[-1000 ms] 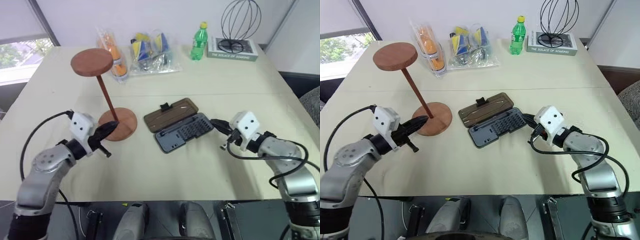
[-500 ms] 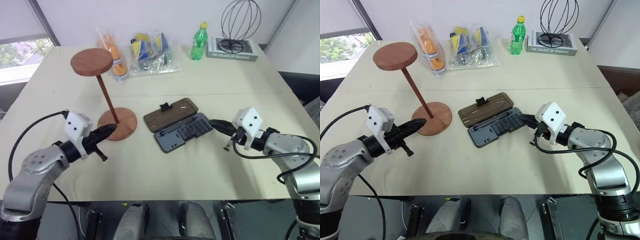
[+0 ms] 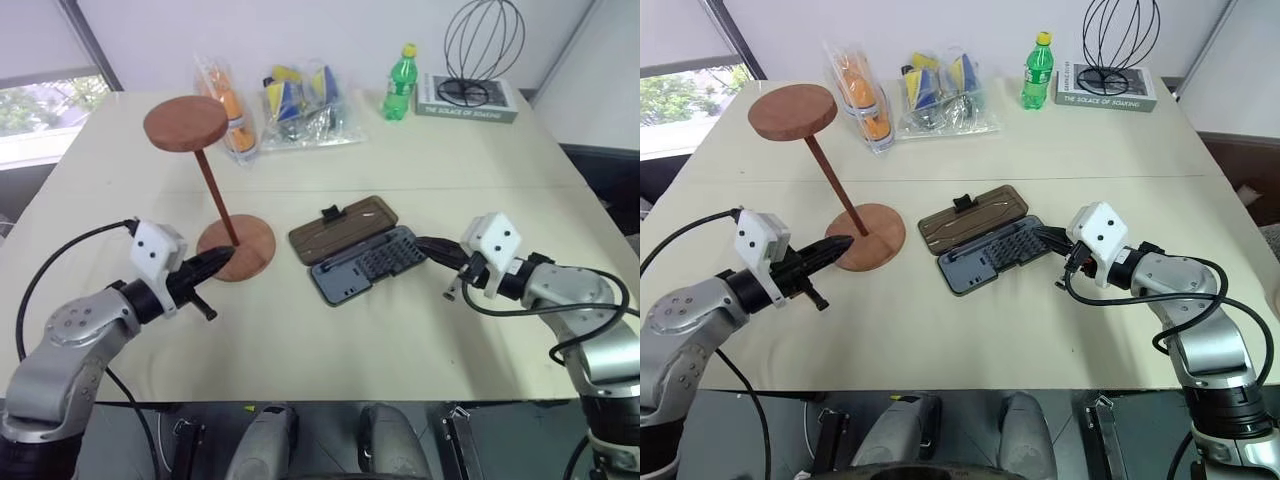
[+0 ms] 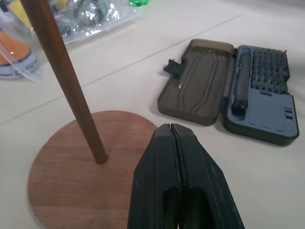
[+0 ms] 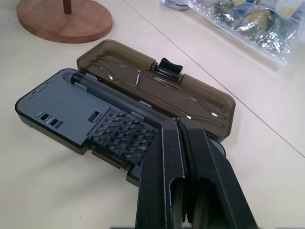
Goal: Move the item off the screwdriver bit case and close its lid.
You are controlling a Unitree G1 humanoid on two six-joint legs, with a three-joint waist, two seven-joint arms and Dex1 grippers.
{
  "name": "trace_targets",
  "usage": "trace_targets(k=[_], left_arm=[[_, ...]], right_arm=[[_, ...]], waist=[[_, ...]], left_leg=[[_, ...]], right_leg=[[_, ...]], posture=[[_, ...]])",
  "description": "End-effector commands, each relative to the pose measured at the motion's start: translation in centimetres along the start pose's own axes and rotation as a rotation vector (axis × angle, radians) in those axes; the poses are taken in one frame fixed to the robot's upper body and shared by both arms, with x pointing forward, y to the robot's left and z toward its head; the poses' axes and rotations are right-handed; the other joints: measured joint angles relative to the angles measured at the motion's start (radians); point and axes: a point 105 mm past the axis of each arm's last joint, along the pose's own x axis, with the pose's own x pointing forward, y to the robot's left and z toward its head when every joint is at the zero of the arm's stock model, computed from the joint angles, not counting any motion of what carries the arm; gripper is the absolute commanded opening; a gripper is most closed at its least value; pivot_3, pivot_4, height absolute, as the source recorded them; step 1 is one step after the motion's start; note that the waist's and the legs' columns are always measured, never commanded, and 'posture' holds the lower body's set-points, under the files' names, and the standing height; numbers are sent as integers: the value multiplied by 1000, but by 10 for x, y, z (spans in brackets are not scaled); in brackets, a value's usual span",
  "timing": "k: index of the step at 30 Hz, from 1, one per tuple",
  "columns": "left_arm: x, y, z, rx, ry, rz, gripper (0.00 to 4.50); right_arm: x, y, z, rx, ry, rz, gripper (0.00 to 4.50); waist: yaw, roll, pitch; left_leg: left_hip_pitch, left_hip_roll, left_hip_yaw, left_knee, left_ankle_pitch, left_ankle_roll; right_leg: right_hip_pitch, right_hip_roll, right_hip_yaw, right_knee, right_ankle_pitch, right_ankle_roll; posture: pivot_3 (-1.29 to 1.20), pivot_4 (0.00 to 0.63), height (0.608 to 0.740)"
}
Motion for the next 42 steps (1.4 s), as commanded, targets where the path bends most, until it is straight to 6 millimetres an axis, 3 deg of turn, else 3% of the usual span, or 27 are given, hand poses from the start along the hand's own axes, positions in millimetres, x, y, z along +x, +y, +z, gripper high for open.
trace_targets(k=[1, 3, 10, 11, 17, 26, 34, 36, 38, 42], left_arm=[[1, 5, 7, 33, -32, 37, 243], [1, 10, 5, 19, -36, 67, 884], [1, 21, -8, 29, -37, 164, 4319], [2, 22, -9, 24, -42, 174, 4420], [9, 33, -7, -10, -102, 242, 4420], [41, 52, 11, 8, -189, 287, 4420], [70, 62, 2, 56, -162, 306, 4420], [73, 62, 3, 53, -170, 300, 3910], [76, 61, 4, 48, -180, 292, 3121], [77, 59, 5, 42, -193, 276, 1148]], right_arm=[[0, -2, 10, -34, -36, -11, 1], [1, -1, 10, -35, -36, -10, 0], [3, 0, 9, -39, -37, -8, 0], [3, 0, 9, -41, -37, -8, 0], [4, -4, 11, -58, -38, -25, 0], [5, -6, 13, -73, -39, -43, 0], [3, -5, 11, -90, -23, -76, 0], [3, -3, 11, -92, -21, -77, 0], [2, -3, 11, -91, -20, -80, 0], [3, -1, 8, -89, -14, -82, 0]], waist=[[5, 0, 0], [6, 0, 0], [6, 0, 0], [6, 0, 0], [6, 0, 0], [6, -1, 0], [5, -1, 1], [5, -1, 1], [6, -1, 1], [4, -1, 1]], left_leg=[[0, 0, 0, 0, 0, 0], [0, 0, 1, 0, 0, 0], [0, 0, 3, 0, 0, 0], [0, 0, 3, 0, 0, 0], [0, 0, 3, 0, 0, 0], [0, 0, 4, 0, 0, 0], [0, 0, 5, 0, 0, 0], [0, 0, 5, 0, 0, 0], [0, 0, 5, 1, 0, -1], [0, 0, 5, 1, 0, -1]], right_leg=[[0, 0, 0, 0, 0, 0], [0, 0, 1, 0, 0, 0], [-1, 0, 2, 0, 0, 0], [-1, 0, 2, 0, 0, 0], [-1, 0, 2, 0, 0, 0], [-1, 1, 2, 0, 1, 0], [-1, 1, 3, 0, 1, 0], [-1, 1, 3, 0, 1, 0], [-1, 1, 3, 0, 1, 0], [-1, 1, 3, 0, 1, 0]], posture=[[0, 150, 740], [0, 150, 740], [0, 150, 740], [0, 150, 740], [0, 150, 740], [0, 150, 740], [0, 150, 740], [0, 150, 740], [0, 150, 740], [0, 150, 740]])
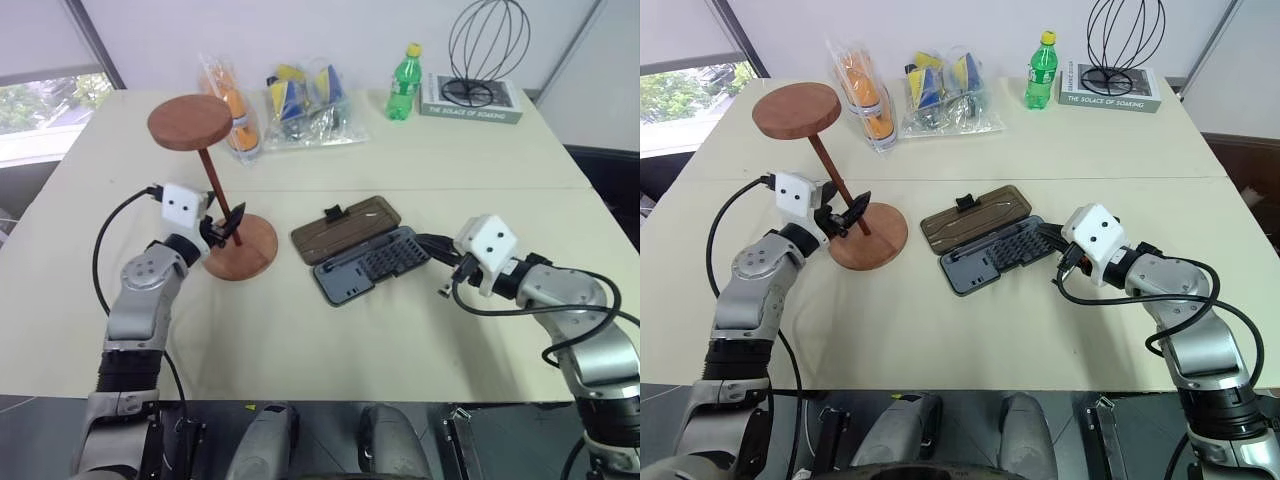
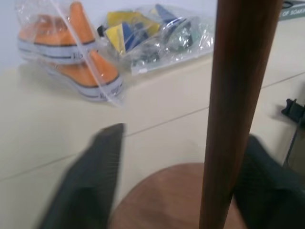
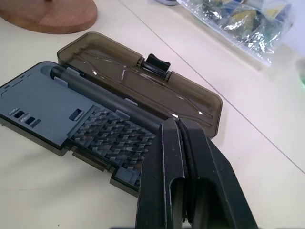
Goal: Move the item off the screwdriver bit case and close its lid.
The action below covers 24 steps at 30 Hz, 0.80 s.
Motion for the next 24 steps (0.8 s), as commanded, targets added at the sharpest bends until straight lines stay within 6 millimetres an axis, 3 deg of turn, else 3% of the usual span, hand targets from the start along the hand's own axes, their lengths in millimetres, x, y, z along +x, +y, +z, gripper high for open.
trace_targets(k=[1, 2, 3, 8, 11, 14, 16, 18, 24], left_arm=[[2, 0, 16, 22, -60, -11, 606], [2, 0, 17, 21, -63, -11, 149], [2, 0, 18, 20, -65, -9, 76], [-1, 11, 26, 20, -89, 59, 84], [-4, 34, 34, 20, -112, 179, 84], [-13, 68, 41, 36, -126, 354, 84], [-30, 111, 47, 47, -134, 553, 84], [-44, 138, 51, 54, -145, 676, 84], [-73, 186, 43, 33, -143, 885, 84]], right_arm=[[0, 1, 10, -30, -35, -10, 0], [0, 2, 10, -30, -35, -10, 0], [1, 2, 9, -29, -35, -10, 0], [4, 3, 8, -26, -36, -5, 0], [6, 6, 7, -21, -37, 5, 0], [8, 8, 7, -18, -40, 14, 0], [10, 12, 6, -13, -43, 30, 0], [12, 14, 7, -10, -47, 42, 0], [17, 19, 7, -7, -55, 57, 0]], waist=[[0, 0, 0], [0, 0, 0], [0, 0, 0], [0, 0, 0], [0, -1, 0], [-1, -1, 1], [-2, -1, 1], [-7, -2, 1], [1, -3, 0]], left_leg=[[0, 0, 0, 0, 0, 0], [0, 0, 0, 0, 0, 0], [0, 0, 0, 0, 0, 0], [0, 0, 0, 0, 0, 0], [0, 0, 0, 0, 0, 0], [0, 0, -1, 0, 0, 0], [0, 0, -1, 0, 0, 0], [0, 0, -1, 0, 0, 0], [0, 0, 0, 0, 3, -5]], right_leg=[[0, 0, 0, 0, 0, 0], [0, 0, 0, 0, 0, 0], [0, 0, 0, 0, 0, 0], [0, 0, 0, 0, 0, 0], [0, 0, 0, 0, 0, 0], [0, 0, 0, 0, 0, 0], [0, 0, 0, 1, 0, 0], [-1, 1, 0, 1, 0, 0], [-1, 1, 1, 1, 0, 0]], posture=[[0, 150, 740], [0, 150, 740], [0, 150, 740], [0, 150, 740], [0, 150, 740], [0, 150, 740], [0, 150, 740], [0, 150, 740], [0, 150, 740]])
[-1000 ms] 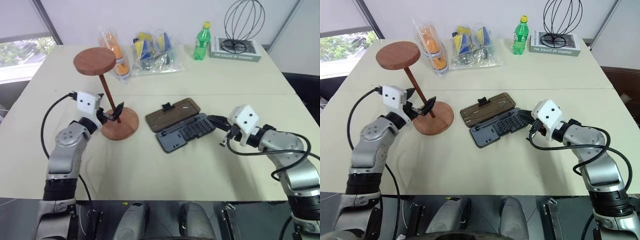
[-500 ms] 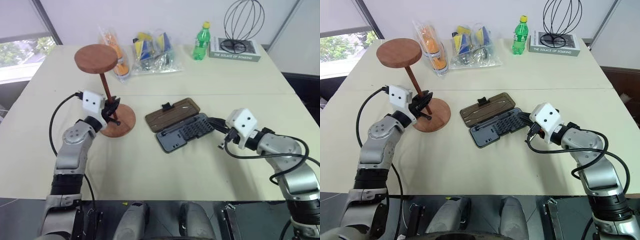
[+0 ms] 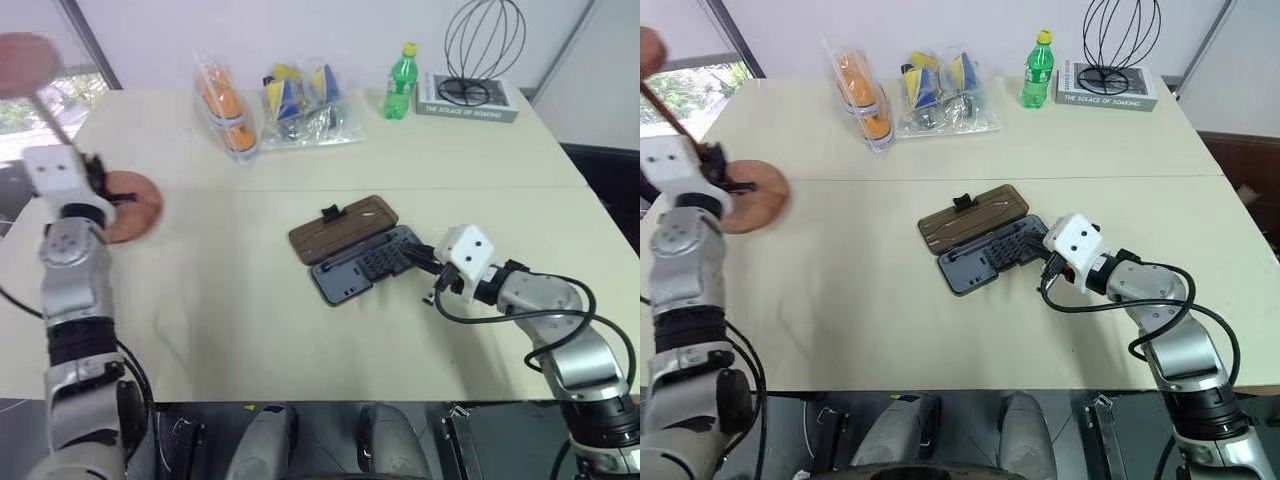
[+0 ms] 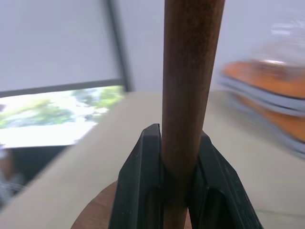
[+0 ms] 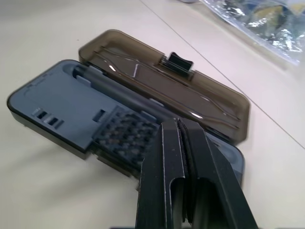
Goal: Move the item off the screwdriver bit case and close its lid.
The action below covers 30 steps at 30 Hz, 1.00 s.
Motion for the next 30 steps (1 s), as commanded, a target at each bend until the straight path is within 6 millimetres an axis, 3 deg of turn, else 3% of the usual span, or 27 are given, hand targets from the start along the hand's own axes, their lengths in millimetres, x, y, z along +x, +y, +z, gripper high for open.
trace_targets(k=[1, 5, 13, 21, 26, 30], left_arm=[[7, 30, 7, -14, -45, 122, 84], [10, 45, -7, -100, -18, 207, 84], [13, 44, -32, -196, 42, 266, 84], [5, 41, -67, -54, 202, 284, 84], [3, 33, -77, -43, 252, 248, 84], [2, 31, -79, -53, 257, 244, 2020]], right_arm=[[3, -1, 13, -30, -48, -1, 0], [6, 0, 14, -32, -53, 3, 0], [6, 0, 17, -38, -56, -2, 0], [4, 1, 16, -38, -48, -12, 0], [6, 2, 16, -40, -50, -12, 0], [7, 1, 16, -42, -52, -10, 0]], waist=[[4, -2, -1], [4, -7, 0], [1, -10, 0], [-8, -10, -1], [-17, -9, -1], [-18, -10, -1]], left_leg=[[0, 0, 0, 0, 1, -1], [0, 0, 0, 0, 1, -2], [0, 0, 1, 0, 1, -2], [0, 0, 1, 0, 1, -2], [1, 0, 1, 0, 1, -2], [1, 0, 1, 0, 1, -2]], right_leg=[[0, 0, 0, 0, 0, 0], [0, 0, 0, 0, 0, 0], [0, 0, 0, 0, 0, 0], [0, 0, 0, 1, 0, 0], [0, 0, 0, 2, 0, 0], [0, 0, 0, 2, 1, 0]], posture=[[0, 150, 740], [0, 150, 740], [0, 150, 740], [0, 150, 740], [0, 150, 740], [0, 150, 740]])
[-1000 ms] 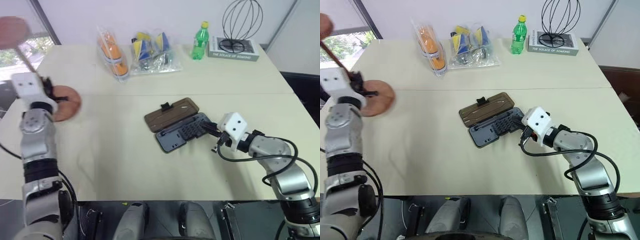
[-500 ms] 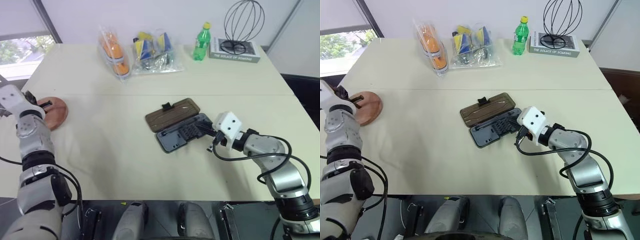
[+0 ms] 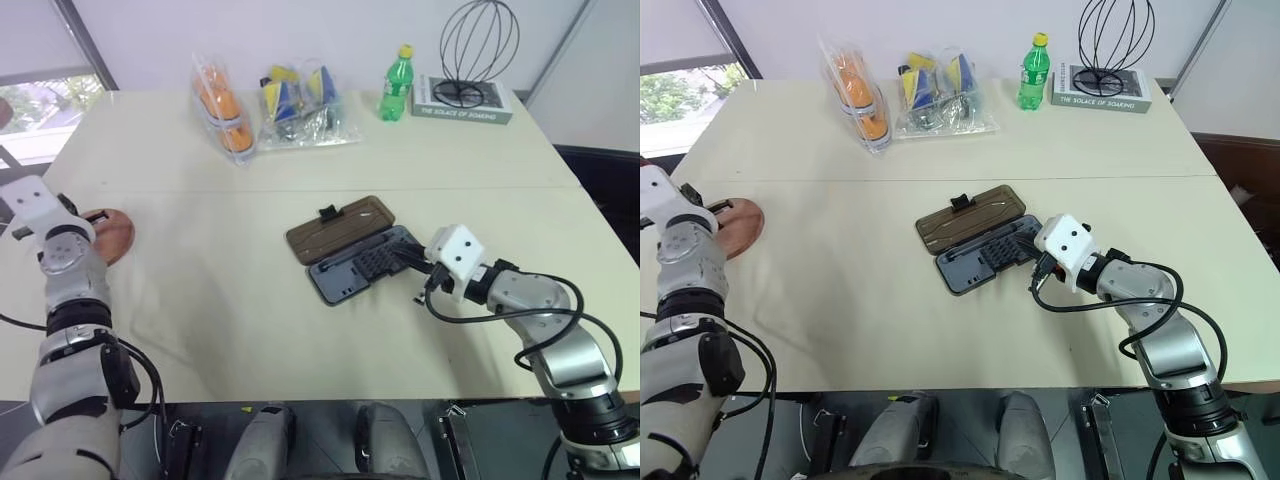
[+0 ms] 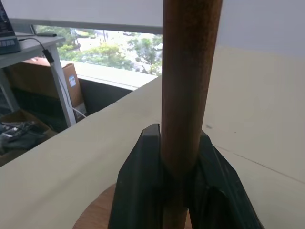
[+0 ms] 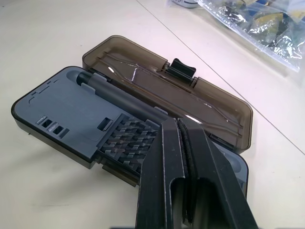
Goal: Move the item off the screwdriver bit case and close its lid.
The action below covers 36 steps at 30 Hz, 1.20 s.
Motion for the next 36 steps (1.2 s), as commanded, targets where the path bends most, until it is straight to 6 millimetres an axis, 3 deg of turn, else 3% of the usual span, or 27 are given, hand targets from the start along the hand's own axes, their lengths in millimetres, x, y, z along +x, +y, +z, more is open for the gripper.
trace_targets(k=[1, 4, 5, 8, 11, 16, 19, 23, 27, 29, 30, 32, 34, 36], left_arm=[[-2, -1, -3, 14, 8, -8, 2501], [-4, 1, 0, 10, -13, -3, 4136], [-5, 2, 1, 11, -23, 0, 4430], [-13, 8, 4, 45, -55, 24, 4430], [-33, 13, 6, 100, -94, 31, 4430], [-84, 19, 1, 146, -90, 54, 4430], [-111, 12, -6, 174, -52, 32, 4430], [-133, -28, -6, 143, -46, -159, 4430], [-146, -81, 10, 74, -109, -412, 4430], [-150, -95, 13, 56, -113, -489, 4430], [-155, -109, 10, 41, -85, -577, 4430], [-184, -149, 4, 66, -53, -901, 4430], [-203, -165, 0, 90, -45, -1083, 4430], [-209, -173, 0, 97, -53, -1168, 4430]], right_arm=[[1, -3, 12, -33, -40, -12, 0], [1, -2, 12, -34, -42, -9, 0], [2, -2, 13, -34, -43, -8, 0], [2, -1, 12, -33, -43, -5, 0], [1, 0, 12, -32, -40, -1, 0], [-1, 4, 11, -28, -38, 7, 0], [0, 5, 10, -24, -37, 9, 0], [0, 6, 9, -18, -38, 13, 0], [3, 4, 10, -20, -44, 18, 0], [4, 3, 11, -22, -47, 19, 0], [5, 1, 11, -28, -48, 19, 0], [7, -1, 12, -39, -52, 18, 0], [8, -2, 13, -44, -56, 19, 0], [9, -2, 13, -49, -59, 21, 0]], waist=[[-1, -1, 0], [-3, -2, 0], [-4, -2, 0], [-4, -2, 0], [-6, -2, 0], [-1, -2, 0], [4, -2, 0], [23, -2, 0], [24, -2, 0], [23, -2, 0], [20, -2, 0], [19, -2, 0], [19, -1, 0], [19, -1, 0]], left_leg=[[0, 0, 0, 0, 0, 0], [-1, 0, 0, 0, 0, 0], [-1, 0, 0, 0, 0, -1], [-1, 1, -1, 0, 0, -1], [0, 1, 0, 0, 0, -1], [-1, 1, 1, 0, 0, -1], [-1, 1, 0, 0, -1, 1], [0, 1, 1, 0, -3, 4], [-1, 1, 1, 0, -3, 4], [-1, 1, 1, 0, -3, 4], [-1, 1, 1, 0, -3, 4], [-1, 1, 1, 0, -3, 4], [-1, 1, 2, 0, -3, 4], [-1, 1, 2, 0, -3, 4]], right_leg=[[0, 0, 0, 0, 0, 0], [-1, 0, 0, 0, 0, 0], [-1, 0, 0, 0, 0, 0], [-1, 0, 0, 0, 0, -1], [-1, 0, 3, 0, 1, -1], [-2, 0, 6, -1, 1, 0], [-2, 0, 6, -1, 2, 0], [-2, 0, 6, -1, 2, -1], [-2, 1, 6, -1, 3, -2], [-2, 1, 6, -1, 3, -2], [-2, 1, 6, -1, 3, -2], [-2, 2, 6, -1, 3, -2], [-2, 2, 6, -1, 3, -2], [-3, 2, 6, -1, 3, -2]], posture=[[0, 150, 740], [0, 150, 740], [0, 150, 740], [0, 150, 740], [0, 150, 740], [0, 150, 740], [0, 150, 740], [0, 150, 740], [0, 150, 740], [0, 150, 740], [0, 150, 740], [0, 150, 740], [0, 150, 740], [0, 150, 740]])
